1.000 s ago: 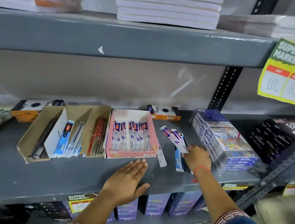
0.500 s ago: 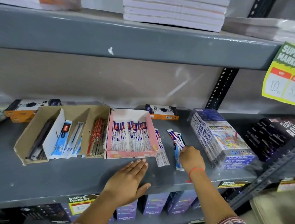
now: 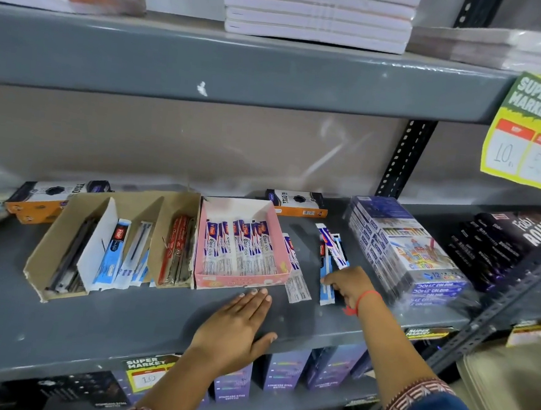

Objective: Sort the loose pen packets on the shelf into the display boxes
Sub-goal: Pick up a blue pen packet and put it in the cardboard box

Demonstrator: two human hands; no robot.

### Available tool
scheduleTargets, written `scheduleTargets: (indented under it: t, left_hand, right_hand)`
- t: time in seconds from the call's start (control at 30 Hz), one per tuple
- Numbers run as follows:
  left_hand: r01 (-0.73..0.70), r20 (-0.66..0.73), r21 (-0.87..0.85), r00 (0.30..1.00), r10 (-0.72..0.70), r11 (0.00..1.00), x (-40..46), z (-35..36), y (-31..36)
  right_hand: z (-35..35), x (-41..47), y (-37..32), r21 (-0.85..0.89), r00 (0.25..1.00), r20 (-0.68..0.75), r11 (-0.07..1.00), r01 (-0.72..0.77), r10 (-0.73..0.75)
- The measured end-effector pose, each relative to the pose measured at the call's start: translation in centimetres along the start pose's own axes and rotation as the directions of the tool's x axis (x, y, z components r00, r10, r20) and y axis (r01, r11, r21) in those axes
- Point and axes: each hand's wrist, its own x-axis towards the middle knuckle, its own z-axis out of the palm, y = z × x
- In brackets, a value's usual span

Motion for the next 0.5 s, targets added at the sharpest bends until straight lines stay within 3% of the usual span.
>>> scheduleTargets:
  t: [0.13,0.27,0.4,0.5]
  left_hand:
    - [0.0,0.007,-0.003,1.0,0.0,1.0,0.0,-0.1,0.0]
    - [0.001,0.006,0.0,1.0,-0.001,1.0,0.0,-0.1,0.0]
    - [0.0,0.007,0.001,1.0,0.0,1.0,0.0,0.1,0.0]
    - [0.0,0.003,0.008,1.0,0.0,1.0,-0.1,0.1,0.0]
  right_hand:
    - [-0.3,-0.6,-0.7,0.072,0.99,0.132,0.996,-0.059,0.049]
    - [-0.4,-1.0,-0.9,0.216,0.964,0.263,0.976,-0.03,-0.029]
    - [-0.2,-1.5,-0.6,0.379,0.949,0.283,0.925,0.022,-0.138]
    - [-0.2,-1.8,-0.4,0.39,0.934,0.312,0.92,0.039,-0.172]
